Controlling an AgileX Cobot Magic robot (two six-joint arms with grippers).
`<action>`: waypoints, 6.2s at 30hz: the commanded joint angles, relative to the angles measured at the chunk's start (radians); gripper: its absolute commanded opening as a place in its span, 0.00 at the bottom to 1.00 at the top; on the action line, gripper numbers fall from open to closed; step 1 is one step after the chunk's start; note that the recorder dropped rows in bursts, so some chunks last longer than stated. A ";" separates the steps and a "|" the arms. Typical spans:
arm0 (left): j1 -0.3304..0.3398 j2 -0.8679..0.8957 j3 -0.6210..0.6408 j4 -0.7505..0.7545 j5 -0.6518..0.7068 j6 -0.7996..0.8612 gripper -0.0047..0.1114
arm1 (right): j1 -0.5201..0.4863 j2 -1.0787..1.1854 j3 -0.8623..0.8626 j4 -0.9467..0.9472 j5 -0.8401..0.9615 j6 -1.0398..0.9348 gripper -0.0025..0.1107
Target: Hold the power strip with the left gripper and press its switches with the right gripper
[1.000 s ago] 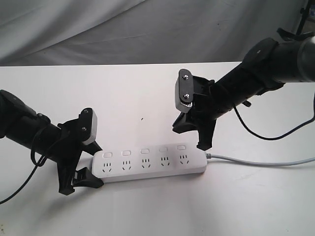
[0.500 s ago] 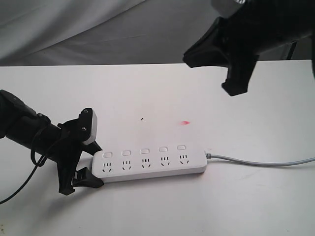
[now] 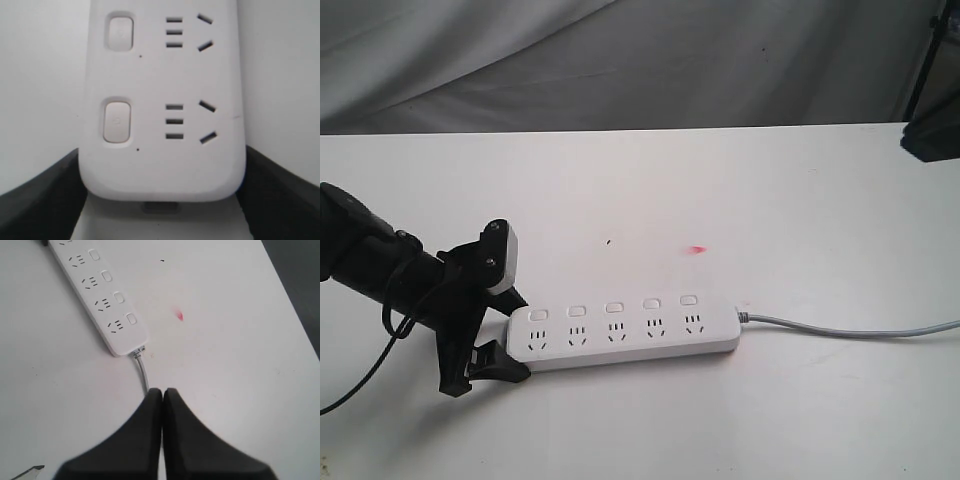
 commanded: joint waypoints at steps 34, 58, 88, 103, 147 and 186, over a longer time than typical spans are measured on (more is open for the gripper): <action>-0.002 0.001 -0.005 -0.004 0.000 0.004 0.53 | 0.002 -0.738 0.930 -0.127 -1.094 1.002 0.02; -0.002 0.001 -0.005 -0.004 0.000 0.004 0.53 | -0.007 -1.114 1.258 -0.110 -1.040 0.989 0.02; -0.002 0.001 -0.005 -0.004 0.000 0.004 0.53 | -0.011 -1.114 1.258 -0.115 -1.035 0.993 0.02; -0.002 0.001 -0.005 -0.004 0.019 0.001 0.54 | -0.011 -1.114 1.258 -0.115 -1.035 0.993 0.02; -0.002 -0.737 -0.005 0.182 -0.210 -0.774 0.41 | -0.011 -1.114 1.258 -0.111 -1.035 0.993 0.02; 0.012 -1.513 0.320 1.341 -0.120 -2.322 0.04 | -0.011 -1.114 1.258 -0.108 -1.035 0.993 0.02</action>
